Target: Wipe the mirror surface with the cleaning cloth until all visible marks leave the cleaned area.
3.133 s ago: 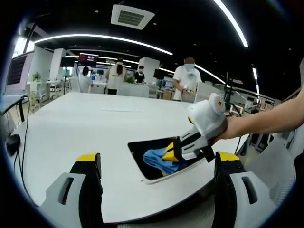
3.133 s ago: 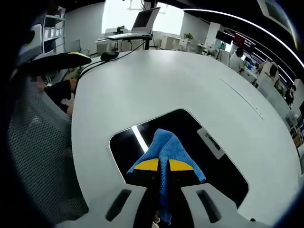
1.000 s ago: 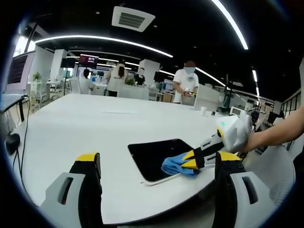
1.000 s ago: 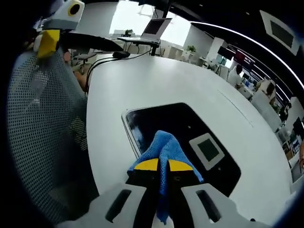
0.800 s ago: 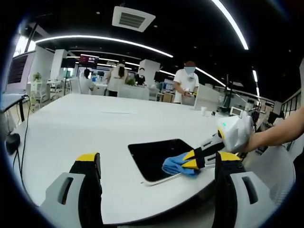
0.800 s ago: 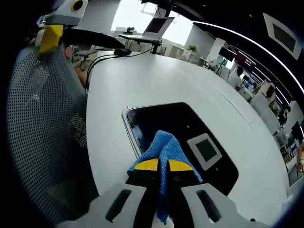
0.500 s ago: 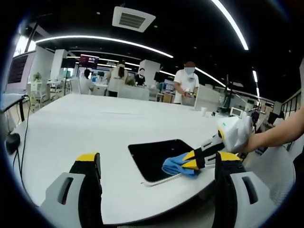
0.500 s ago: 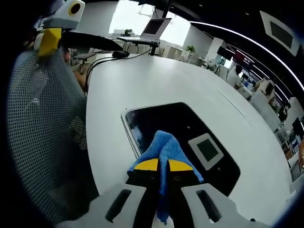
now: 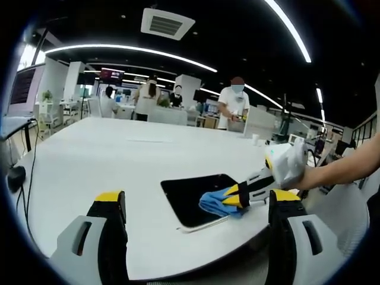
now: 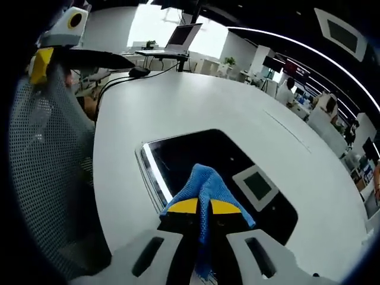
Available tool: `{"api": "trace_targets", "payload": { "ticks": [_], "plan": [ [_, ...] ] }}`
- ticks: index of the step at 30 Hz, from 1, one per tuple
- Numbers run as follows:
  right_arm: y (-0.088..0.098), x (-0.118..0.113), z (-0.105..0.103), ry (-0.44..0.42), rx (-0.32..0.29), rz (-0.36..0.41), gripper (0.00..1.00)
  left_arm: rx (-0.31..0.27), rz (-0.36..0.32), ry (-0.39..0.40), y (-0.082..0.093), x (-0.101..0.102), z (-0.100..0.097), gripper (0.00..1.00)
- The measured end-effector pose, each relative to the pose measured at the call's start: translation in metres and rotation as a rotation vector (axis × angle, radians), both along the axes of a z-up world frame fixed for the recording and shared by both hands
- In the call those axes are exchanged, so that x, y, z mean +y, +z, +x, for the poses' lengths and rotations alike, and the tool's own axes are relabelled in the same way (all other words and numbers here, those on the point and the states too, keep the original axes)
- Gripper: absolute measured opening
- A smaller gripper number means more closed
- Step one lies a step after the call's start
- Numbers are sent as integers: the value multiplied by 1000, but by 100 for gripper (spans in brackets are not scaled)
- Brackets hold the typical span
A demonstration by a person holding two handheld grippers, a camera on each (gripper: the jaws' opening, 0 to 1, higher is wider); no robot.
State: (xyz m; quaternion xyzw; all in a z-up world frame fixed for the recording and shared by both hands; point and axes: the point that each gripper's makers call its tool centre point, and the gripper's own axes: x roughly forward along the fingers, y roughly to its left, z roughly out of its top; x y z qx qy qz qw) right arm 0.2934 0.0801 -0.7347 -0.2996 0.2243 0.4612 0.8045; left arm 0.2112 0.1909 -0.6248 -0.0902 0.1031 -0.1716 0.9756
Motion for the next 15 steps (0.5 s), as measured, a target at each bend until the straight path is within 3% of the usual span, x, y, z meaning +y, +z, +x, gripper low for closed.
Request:
{"api": "trace_targets", "payload": {
  "ticks": [15],
  "plan": [
    [0,6,38,-103,7,19,0,-3,-2,-4,0,-1,0,99]
  ]
}}
